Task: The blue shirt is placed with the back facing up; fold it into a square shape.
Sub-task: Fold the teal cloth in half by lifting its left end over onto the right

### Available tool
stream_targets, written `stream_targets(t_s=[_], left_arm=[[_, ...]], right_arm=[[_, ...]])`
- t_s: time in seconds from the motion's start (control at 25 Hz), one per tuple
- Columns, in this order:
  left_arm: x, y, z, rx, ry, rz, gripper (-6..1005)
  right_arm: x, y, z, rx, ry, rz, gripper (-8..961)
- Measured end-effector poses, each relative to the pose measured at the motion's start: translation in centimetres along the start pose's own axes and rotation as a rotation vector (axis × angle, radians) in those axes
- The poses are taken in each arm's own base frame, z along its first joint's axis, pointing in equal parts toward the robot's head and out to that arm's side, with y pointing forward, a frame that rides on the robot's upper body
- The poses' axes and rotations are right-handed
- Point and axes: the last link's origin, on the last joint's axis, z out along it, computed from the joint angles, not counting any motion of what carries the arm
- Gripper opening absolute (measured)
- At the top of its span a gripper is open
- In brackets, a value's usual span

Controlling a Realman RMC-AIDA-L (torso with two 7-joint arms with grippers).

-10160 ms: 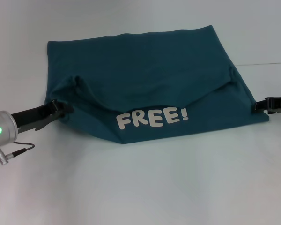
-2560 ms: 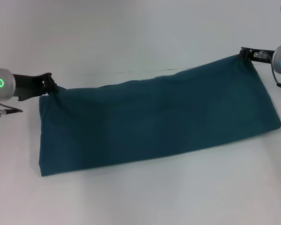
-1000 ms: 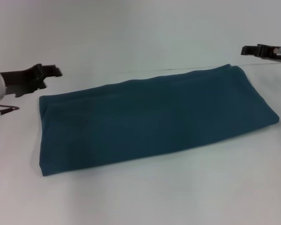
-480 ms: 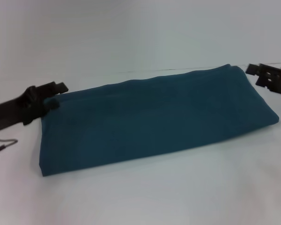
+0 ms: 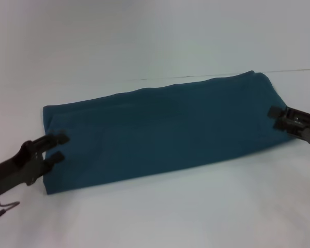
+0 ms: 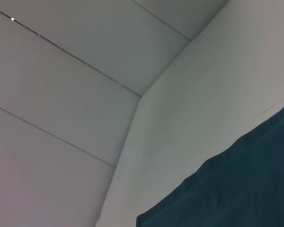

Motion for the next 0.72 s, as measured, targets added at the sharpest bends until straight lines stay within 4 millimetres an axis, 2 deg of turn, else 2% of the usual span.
stream_targets(t_s=[0.32,0.72], left_arm=[[-1.0,-2.1,-0.3,0.057,0.039,-0.059,624],[-1.6,-3.3,-0.1,0.105,0.05,-0.069,625]], right_arm=[[-0.1,0.2,0.3,-0.006,0.005,-0.017,788],[-0.3,0.0,0.0,0.003,-0.004,-0.025,789]])
